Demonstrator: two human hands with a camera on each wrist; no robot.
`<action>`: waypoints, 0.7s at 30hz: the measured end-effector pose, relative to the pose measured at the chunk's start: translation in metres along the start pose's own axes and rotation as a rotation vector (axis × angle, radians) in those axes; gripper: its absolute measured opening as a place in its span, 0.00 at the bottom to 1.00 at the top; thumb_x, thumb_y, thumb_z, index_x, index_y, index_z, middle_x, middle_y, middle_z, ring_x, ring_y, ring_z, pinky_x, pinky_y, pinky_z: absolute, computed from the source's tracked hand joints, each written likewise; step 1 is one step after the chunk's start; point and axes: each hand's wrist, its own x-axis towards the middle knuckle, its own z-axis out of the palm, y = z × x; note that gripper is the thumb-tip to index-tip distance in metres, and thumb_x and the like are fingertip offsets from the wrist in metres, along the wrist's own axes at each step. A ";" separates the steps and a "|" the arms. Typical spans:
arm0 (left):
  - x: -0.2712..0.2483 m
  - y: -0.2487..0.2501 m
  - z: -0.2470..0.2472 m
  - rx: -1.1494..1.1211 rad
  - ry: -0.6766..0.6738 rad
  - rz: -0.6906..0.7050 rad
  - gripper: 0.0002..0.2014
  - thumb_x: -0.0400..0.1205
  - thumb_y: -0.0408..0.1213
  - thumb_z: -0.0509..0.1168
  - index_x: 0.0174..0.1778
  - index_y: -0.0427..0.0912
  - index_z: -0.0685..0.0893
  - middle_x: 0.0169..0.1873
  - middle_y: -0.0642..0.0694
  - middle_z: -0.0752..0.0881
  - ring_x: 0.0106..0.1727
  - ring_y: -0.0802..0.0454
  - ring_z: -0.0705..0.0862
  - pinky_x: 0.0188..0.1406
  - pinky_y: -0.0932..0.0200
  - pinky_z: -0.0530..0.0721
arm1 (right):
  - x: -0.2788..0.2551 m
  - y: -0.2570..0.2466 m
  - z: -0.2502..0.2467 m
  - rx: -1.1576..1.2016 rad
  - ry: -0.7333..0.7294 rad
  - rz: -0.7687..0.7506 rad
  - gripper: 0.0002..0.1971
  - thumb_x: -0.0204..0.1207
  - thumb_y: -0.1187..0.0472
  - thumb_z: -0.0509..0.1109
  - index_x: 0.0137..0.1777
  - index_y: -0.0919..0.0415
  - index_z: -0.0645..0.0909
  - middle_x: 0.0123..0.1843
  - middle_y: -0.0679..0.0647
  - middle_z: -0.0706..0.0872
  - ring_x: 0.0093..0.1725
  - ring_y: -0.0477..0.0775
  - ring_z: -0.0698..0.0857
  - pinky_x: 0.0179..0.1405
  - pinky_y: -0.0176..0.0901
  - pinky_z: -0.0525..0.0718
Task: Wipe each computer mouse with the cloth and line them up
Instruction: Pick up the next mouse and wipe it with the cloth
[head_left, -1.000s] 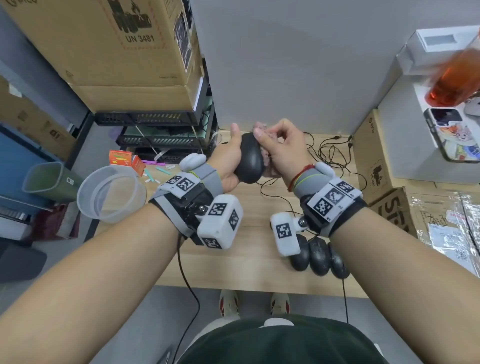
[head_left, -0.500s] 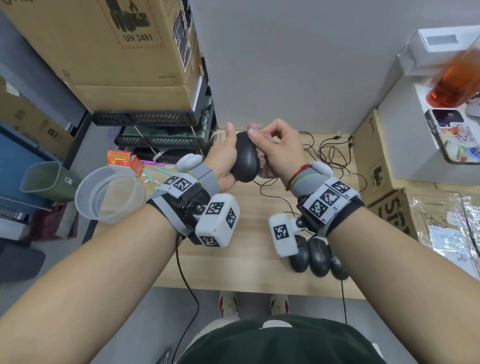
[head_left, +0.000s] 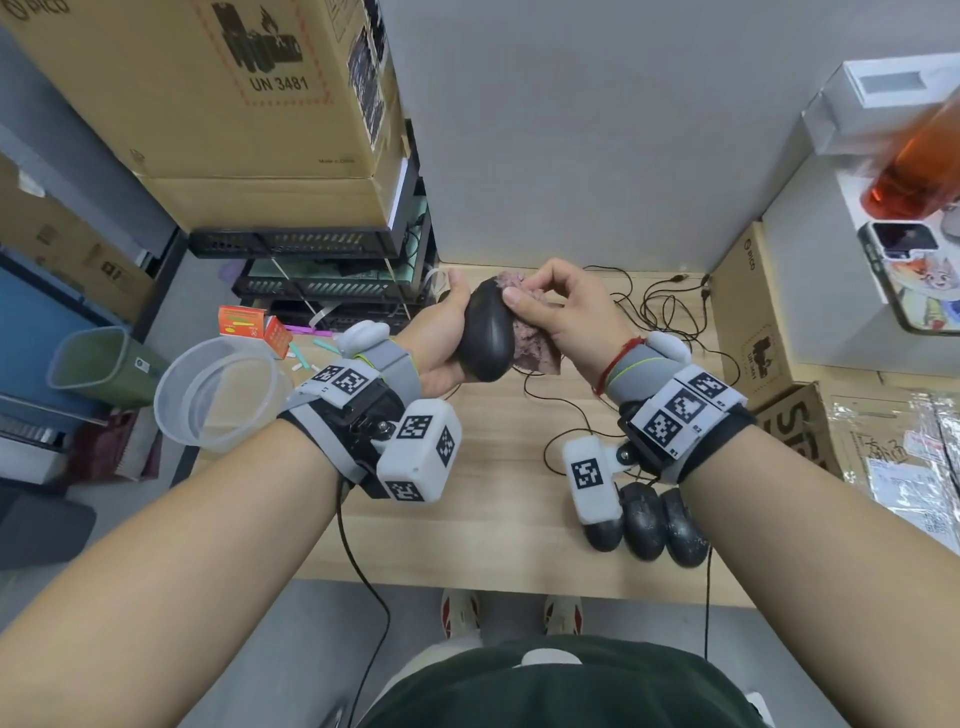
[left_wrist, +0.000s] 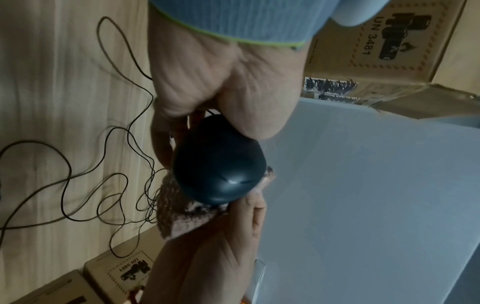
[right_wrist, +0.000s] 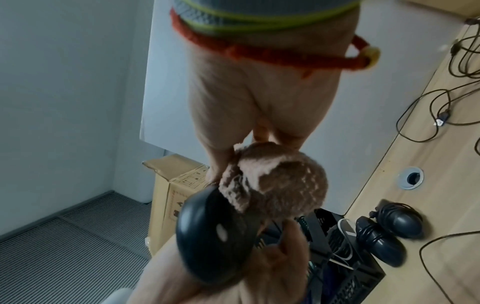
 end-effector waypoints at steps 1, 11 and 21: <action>-0.002 0.000 0.001 0.047 0.003 -0.008 0.36 0.84 0.71 0.46 0.68 0.47 0.85 0.51 0.46 0.93 0.47 0.47 0.91 0.44 0.47 0.89 | 0.000 0.001 0.001 -0.012 -0.004 -0.003 0.11 0.73 0.58 0.81 0.37 0.50 0.80 0.44 0.49 0.84 0.41 0.50 0.84 0.45 0.50 0.85; -0.005 0.005 0.002 -0.039 0.005 0.055 0.31 0.86 0.65 0.53 0.53 0.39 0.86 0.45 0.39 0.93 0.43 0.43 0.92 0.39 0.46 0.91 | -0.015 -0.006 0.009 0.061 -0.161 0.066 0.04 0.78 0.68 0.75 0.51 0.62 0.88 0.36 0.60 0.87 0.31 0.57 0.84 0.26 0.41 0.82; -0.010 0.003 0.013 -0.228 -0.105 0.028 0.23 0.93 0.44 0.45 0.45 0.38 0.81 0.42 0.38 0.85 0.39 0.44 0.86 0.39 0.53 0.87 | -0.006 -0.007 0.006 -0.007 -0.081 0.059 0.06 0.73 0.67 0.79 0.47 0.57 0.89 0.33 0.59 0.86 0.28 0.58 0.81 0.22 0.43 0.76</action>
